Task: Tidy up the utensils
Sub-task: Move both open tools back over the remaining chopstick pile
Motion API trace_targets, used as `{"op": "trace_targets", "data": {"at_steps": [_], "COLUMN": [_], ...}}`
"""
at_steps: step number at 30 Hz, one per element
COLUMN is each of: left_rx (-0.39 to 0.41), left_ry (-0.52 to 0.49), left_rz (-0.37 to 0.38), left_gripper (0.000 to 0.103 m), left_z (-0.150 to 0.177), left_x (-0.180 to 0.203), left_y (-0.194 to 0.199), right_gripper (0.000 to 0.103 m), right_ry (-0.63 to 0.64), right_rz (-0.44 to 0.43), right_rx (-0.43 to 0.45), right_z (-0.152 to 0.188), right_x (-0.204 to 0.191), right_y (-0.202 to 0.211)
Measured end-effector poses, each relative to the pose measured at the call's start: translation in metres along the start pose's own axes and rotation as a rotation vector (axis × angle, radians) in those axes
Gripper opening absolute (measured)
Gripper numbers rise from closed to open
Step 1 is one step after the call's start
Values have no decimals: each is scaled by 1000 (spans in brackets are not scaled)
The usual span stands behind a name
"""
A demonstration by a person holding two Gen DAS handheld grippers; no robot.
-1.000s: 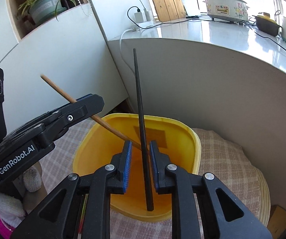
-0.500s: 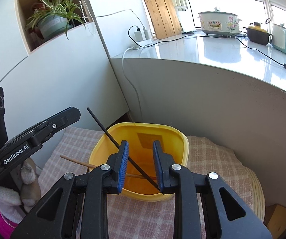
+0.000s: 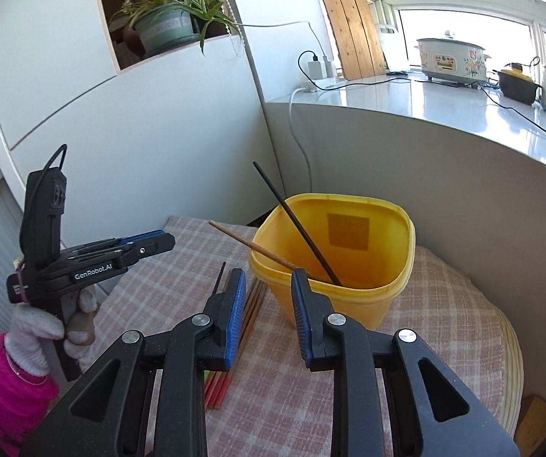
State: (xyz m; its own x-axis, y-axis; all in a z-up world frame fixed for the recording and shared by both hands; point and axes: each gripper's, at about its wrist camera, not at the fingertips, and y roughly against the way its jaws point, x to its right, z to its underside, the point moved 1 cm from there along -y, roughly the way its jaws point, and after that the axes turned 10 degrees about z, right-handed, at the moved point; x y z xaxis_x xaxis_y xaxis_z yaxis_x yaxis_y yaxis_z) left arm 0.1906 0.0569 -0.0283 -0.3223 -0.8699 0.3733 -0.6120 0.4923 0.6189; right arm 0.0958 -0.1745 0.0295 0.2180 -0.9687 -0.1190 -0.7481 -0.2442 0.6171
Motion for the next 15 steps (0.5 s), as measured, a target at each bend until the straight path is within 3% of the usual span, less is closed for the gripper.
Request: {"op": "trace_targets", "data": {"at_steps": [7, 15], "left_rx": [-114, -155], "left_ry": [121, 218], "left_rz": [58, 83], "left_gripper": [18, 18], "left_z": [36, 52], "left_x": [-31, -50], "left_y": [-23, -44], "right_gripper": [23, 23], "right_ry": [-15, -82], "right_rz": [-34, -58], "right_rx": [-100, -210], "right_z": [31, 63], "right_x": [-12, -19], "right_y": [-25, -65]}}
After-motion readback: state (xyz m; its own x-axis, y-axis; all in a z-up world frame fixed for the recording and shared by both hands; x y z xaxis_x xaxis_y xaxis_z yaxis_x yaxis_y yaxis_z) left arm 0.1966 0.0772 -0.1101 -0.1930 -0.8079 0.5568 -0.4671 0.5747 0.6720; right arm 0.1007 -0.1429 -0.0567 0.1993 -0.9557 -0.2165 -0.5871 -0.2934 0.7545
